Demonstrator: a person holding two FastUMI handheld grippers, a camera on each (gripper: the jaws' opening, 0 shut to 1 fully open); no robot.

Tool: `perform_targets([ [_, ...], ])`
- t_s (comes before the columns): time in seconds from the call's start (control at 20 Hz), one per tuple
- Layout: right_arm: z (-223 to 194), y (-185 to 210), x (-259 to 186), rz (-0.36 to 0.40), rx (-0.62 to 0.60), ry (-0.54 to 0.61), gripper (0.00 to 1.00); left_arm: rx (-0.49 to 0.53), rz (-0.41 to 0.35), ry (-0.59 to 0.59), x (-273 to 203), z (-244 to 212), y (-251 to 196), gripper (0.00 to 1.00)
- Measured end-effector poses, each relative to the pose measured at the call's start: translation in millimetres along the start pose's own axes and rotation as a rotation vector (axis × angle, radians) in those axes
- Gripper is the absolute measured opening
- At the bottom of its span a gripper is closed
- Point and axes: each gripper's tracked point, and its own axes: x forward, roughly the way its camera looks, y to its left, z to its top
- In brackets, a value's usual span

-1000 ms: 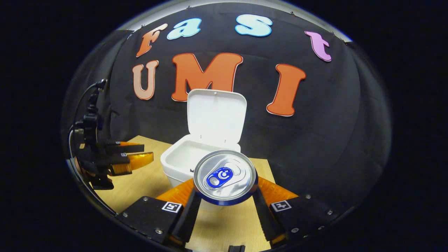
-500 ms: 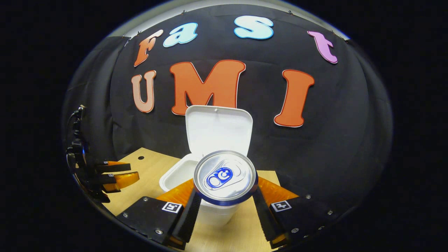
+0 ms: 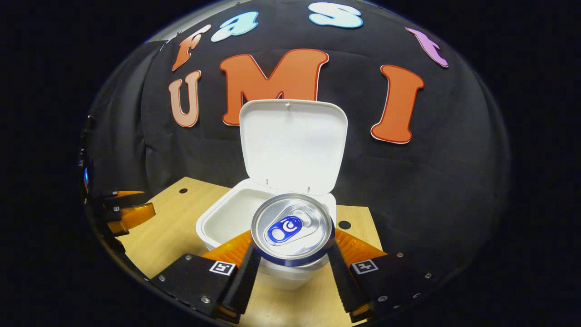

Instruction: Press the lid of the desktop garbage bin to open it, pick up the crumpled paper on the desktop and throw it into the bin, then pick up the pop can on the desktop and drop it into the bin, and finally close the garbage bin lid.

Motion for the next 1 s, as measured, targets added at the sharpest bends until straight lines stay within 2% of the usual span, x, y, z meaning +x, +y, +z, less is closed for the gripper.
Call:
perform_targets([
  [0.2,-7.8,0.2,9.1,-0.016,-0.022,0.031,0.78,0.015,-0.013,0.001,-2.3,2.0,-1.8,0.77],
  [0.65,-20.4,-10.1,18.9,-0.115,-0.018,0.1,0.81,0.038,0.007,0.001,-16.9,3.4,23.5,0.76],
  [0.85,-2.4,-8.9,16.1,-0.128,-0.012,0.076,0.84,0.041,0.014,0.005,-22.8,0.6,34.5,0.76],
  [1.0,34.7,-9.8,13.5,-0.136,-0.029,0.02,0.84,0.045,0.013,0.006,-24.3,-2.1,39.7,0.77],
])
